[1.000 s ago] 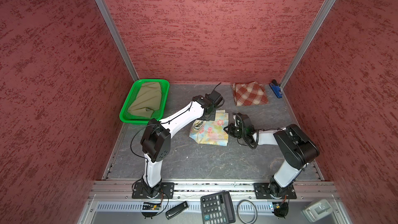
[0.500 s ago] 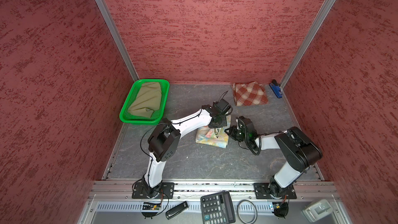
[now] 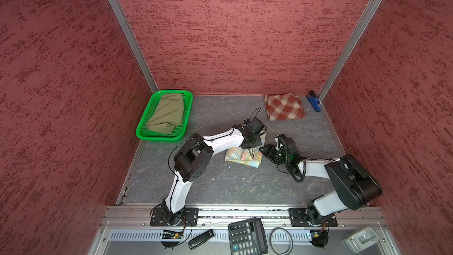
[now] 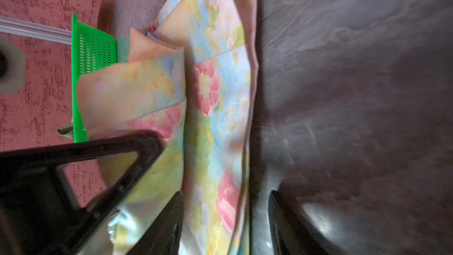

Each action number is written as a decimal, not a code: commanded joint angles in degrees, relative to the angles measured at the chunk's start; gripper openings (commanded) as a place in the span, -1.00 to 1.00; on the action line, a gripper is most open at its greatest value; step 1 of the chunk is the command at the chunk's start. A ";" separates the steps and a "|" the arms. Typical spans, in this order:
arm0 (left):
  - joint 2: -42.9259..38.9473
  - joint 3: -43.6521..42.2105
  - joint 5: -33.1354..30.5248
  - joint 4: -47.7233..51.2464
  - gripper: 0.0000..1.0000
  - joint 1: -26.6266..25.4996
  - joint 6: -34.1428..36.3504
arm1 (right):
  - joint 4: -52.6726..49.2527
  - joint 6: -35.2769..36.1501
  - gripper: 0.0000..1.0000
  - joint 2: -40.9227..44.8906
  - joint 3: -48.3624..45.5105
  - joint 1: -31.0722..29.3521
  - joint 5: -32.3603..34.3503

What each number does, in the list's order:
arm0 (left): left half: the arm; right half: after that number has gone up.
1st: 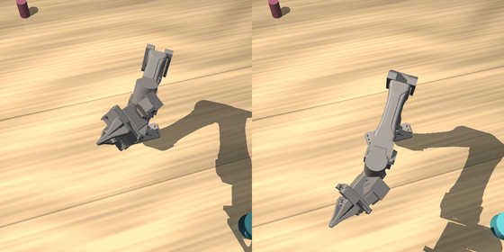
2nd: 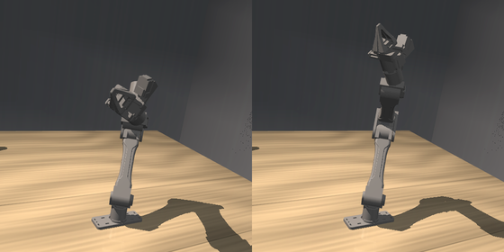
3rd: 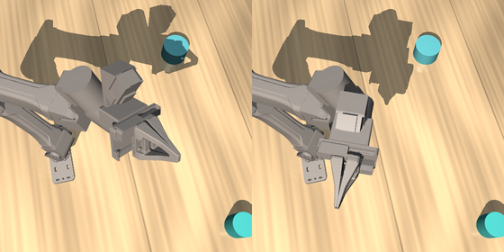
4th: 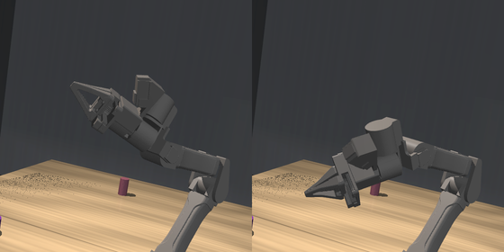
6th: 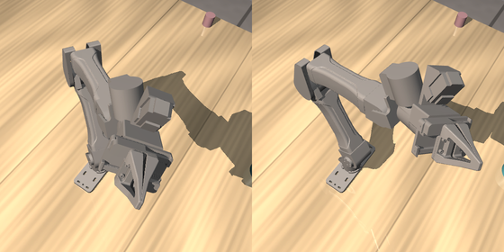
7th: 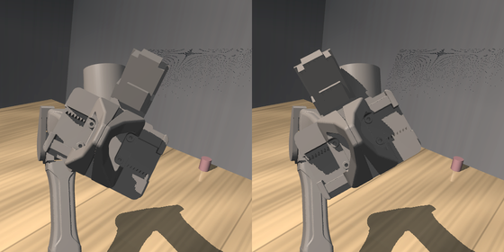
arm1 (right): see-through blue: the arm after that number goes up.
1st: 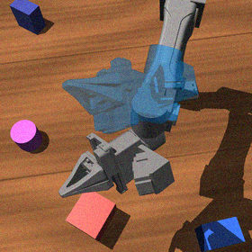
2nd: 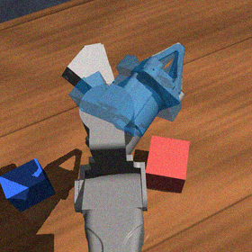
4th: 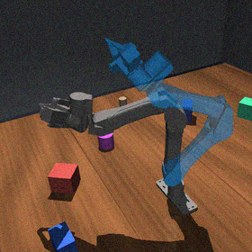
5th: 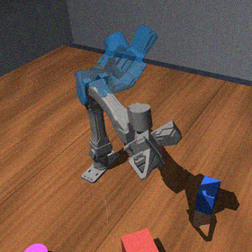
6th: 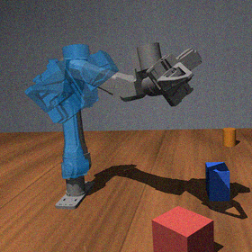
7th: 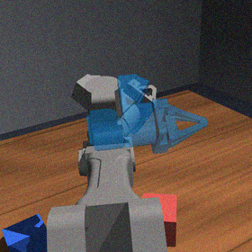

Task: Fold and stack the skirts

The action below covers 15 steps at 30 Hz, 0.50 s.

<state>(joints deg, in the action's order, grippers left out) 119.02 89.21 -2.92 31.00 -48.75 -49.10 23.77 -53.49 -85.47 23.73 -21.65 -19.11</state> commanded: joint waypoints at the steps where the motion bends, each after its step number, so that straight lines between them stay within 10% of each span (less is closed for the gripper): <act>1: 0.43 0.09 1.25 -4.85 -0.73 -0.86 -2.22 | -4.86 1.10 0.21 4.87 -1.21 1.54 1.58; 7: -2.61 0.09 4.76 -12.73 0.46 -0.67 -4.66 | -10.96 3.52 0.27 10.56 -1.81 3.86 2.68; 15: -10.15 -4.60 13.84 -22.50 0.76 1.77 -5.99 | -13.19 4.55 0.34 14.29 -2.65 6.12 2.55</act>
<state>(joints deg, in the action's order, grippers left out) 113.58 86.43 6.79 15.22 -47.90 -54.74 12.69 -49.98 -72.03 21.10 -16.03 -17.80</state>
